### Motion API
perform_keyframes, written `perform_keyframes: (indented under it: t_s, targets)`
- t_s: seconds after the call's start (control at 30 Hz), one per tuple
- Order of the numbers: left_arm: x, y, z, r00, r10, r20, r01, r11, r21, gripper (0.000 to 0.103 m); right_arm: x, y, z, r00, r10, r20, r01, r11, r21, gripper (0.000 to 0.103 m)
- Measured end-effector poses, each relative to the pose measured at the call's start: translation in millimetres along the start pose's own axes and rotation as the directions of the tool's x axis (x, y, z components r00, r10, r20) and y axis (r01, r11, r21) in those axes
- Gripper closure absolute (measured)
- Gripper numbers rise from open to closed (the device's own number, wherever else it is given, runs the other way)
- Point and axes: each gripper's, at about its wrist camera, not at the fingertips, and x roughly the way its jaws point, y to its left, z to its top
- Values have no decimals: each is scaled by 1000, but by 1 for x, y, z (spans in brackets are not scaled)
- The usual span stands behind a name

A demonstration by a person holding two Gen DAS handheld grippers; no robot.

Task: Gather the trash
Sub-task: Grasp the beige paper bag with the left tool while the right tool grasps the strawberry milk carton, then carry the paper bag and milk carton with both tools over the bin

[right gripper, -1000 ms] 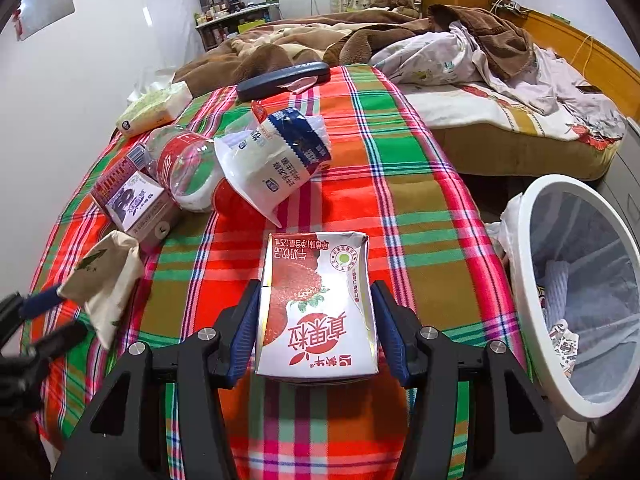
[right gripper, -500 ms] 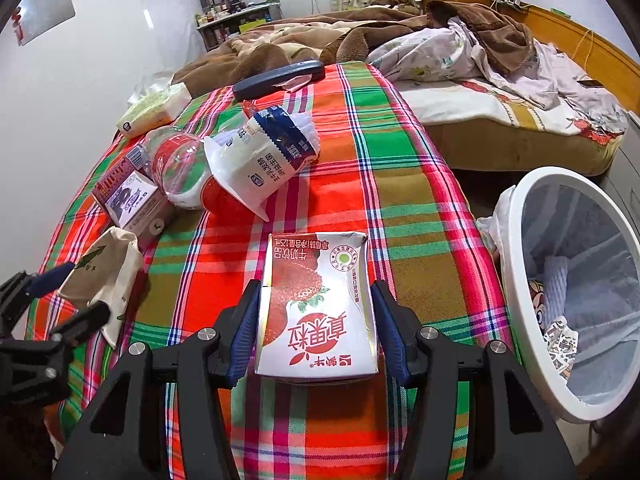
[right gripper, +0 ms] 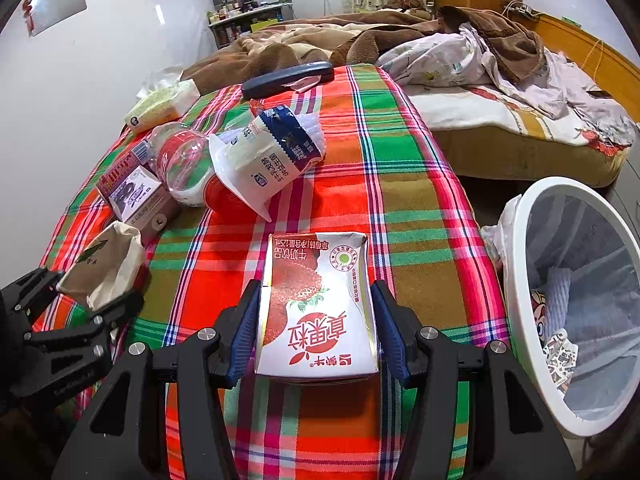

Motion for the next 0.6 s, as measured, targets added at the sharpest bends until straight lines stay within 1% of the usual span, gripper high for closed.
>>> perform_keyframes:
  t_s: [0.03, 0.1, 0.23, 0.3, 0.6]
  targets:
    - [-1, 1, 0, 1000, -8, 1, 8, 1000, -15, 54, -1, 0, 0, 1000, 1, 2, -1, 1000, 0, 48]
    - [-4, 4, 0, 999, -32, 11, 32, 998, -45, 56, -1, -1, -1, 1000, 5, 4, -5, 1000, -3, 48]
    - [-14, 2, 1, 998, -51, 39, 53, 996, -69, 57, -4, -2, -2, 1000, 13, 8, -13, 1000, -7, 48]
    - [-19, -1, 2, 997, -68, 47, 71, 995, -69, 57, -7, -3, -2, 1000, 20, 14, -20, 1000, -9, 48]
    - [-50, -26, 12, 991, -80, 110, 85, 995, -47, 57, -27, -9, 2, 997, 29, 68, -29, 1000, -13, 48]
